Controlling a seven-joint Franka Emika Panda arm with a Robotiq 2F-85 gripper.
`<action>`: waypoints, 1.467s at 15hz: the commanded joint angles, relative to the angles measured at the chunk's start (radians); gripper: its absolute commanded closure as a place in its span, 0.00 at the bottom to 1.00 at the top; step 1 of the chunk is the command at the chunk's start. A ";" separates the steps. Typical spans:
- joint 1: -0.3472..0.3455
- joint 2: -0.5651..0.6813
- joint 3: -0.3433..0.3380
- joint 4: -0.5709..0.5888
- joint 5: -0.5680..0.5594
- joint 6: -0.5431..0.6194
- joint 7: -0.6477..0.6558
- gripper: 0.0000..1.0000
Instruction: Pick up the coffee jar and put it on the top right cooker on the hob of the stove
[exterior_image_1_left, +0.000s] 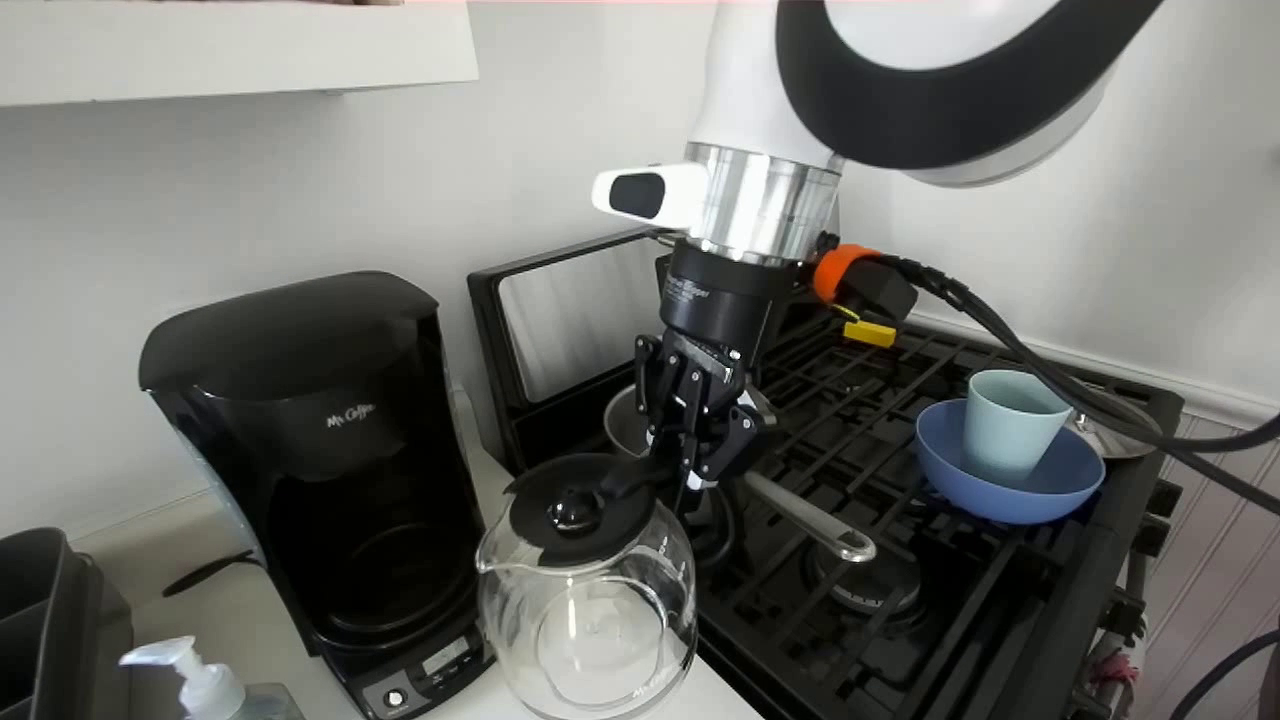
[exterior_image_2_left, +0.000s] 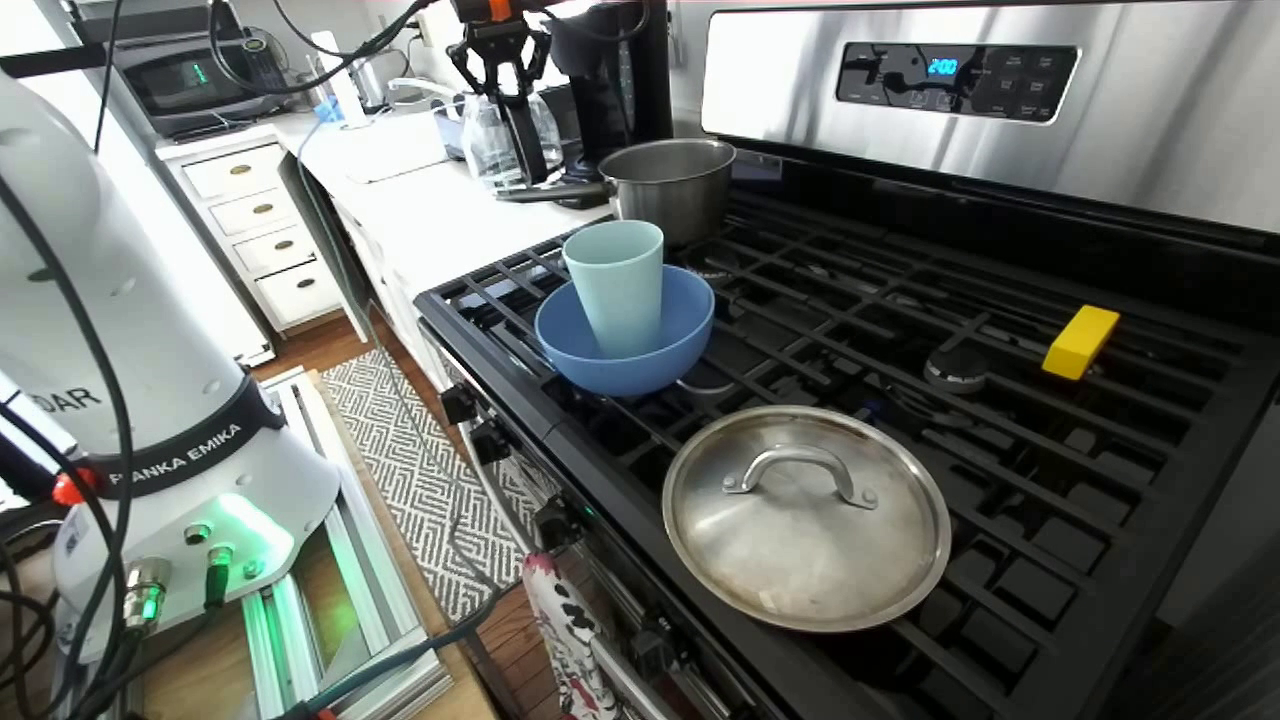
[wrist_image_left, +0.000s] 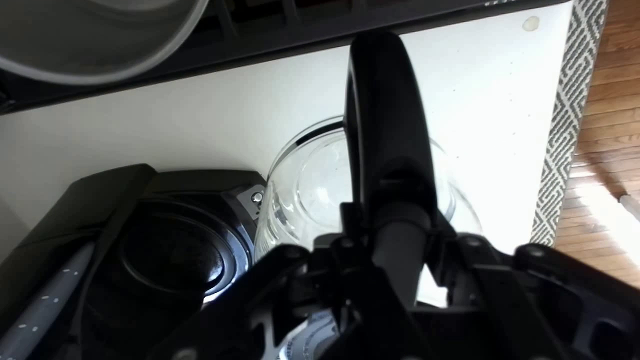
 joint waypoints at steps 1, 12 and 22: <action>0.006 -0.128 -0.044 -0.088 0.067 0.012 -0.011 0.92; -0.007 -0.226 -0.207 -0.092 0.048 -0.037 0.014 0.92; -0.052 -0.202 -0.261 -0.085 0.046 0.001 0.033 0.92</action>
